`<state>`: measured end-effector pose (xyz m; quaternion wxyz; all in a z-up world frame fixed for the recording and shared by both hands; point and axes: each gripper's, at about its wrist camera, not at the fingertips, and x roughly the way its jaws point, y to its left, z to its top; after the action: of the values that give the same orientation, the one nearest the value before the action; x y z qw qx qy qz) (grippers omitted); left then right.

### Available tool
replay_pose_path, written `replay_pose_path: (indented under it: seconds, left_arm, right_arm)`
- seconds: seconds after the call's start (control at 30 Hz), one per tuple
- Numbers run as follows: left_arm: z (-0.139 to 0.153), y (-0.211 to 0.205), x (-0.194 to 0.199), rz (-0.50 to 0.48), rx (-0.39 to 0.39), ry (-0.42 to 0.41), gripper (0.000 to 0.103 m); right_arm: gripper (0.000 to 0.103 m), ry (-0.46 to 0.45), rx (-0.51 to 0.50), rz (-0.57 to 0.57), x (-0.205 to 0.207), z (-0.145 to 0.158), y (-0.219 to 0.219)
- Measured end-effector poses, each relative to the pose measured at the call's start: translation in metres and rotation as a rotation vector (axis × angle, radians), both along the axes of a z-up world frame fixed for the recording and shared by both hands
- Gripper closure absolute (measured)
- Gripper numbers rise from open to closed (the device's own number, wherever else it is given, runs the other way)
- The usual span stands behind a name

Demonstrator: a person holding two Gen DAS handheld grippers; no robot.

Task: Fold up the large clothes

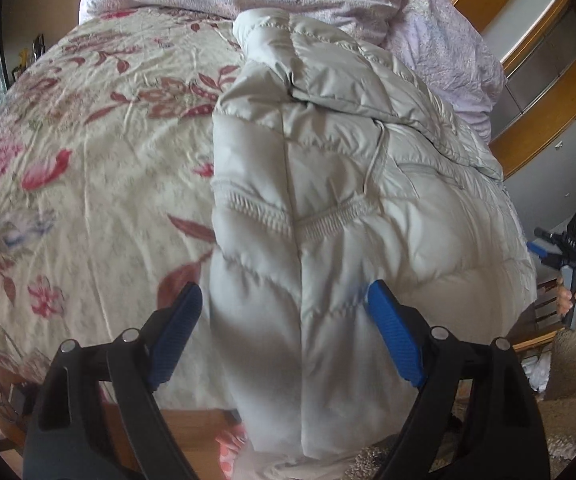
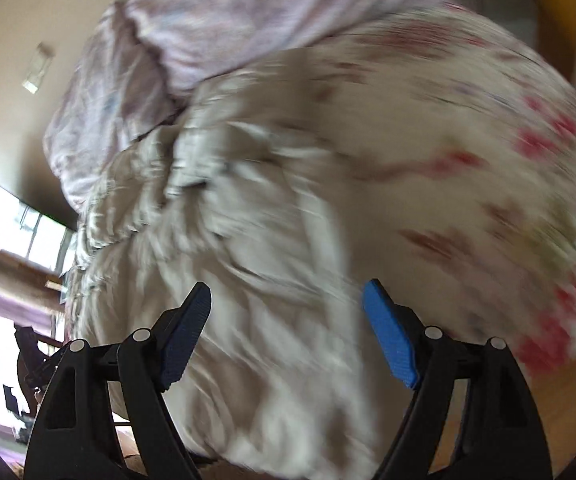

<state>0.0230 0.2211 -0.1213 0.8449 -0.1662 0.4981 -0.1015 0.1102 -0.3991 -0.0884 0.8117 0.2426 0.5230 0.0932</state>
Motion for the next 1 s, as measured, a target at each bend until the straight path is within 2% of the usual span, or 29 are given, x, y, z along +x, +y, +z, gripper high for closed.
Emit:
replay_pose_path:
  seconds: [0.07, 0.17, 0.27, 0.33, 0.4, 0.6, 0.83, 1.0]
  left_arm:
    - [-0.004, 0.001, -0.006, 0.002, -0.036, 0.008, 0.023]
    - [-0.005, 0.002, -0.014, 0.014, -0.079, 0.004, 0.029]
    - [-0.006, 0.003, -0.021, 0.028, -0.119, 0.007, 0.035]
    - [-0.007, 0.004, -0.027, 0.037, -0.138, 0.014, 0.039]
    - [-0.007, 0.004, -0.031, 0.045, -0.155, 0.023, 0.043]
    - [-0.009, 0.004, -0.042, 0.058, -0.191, 0.036, 0.050]
    - [-0.014, 0.002, -0.054, 0.069, -0.237, 0.028, 0.055]
    - [-0.020, 0.008, -0.059, 0.096, -0.322, 0.017, 0.065]
  right_arm:
    - [0.023, 0.031, 0.025, -0.018, -0.013, -0.011, -0.016]
    - [0.024, 0.084, 0.143, -0.014, -0.028, -0.031, -0.030]
    - [0.029, 0.104, 0.198, 0.003, -0.035, -0.043, -0.031]
    - [0.031, 0.103, 0.235, 0.030, -0.037, -0.045, -0.028]
    - [0.038, 0.121, 0.276, 0.062, -0.038, -0.049, -0.023]
    - [0.039, 0.124, 0.313, 0.130, -0.040, -0.051, -0.001]
    - [0.043, 0.129, 0.418, 0.129, -0.049, -0.059, -0.006]
    - [0.045, 0.123, 0.487, 0.106, -0.053, -0.065, -0.007]
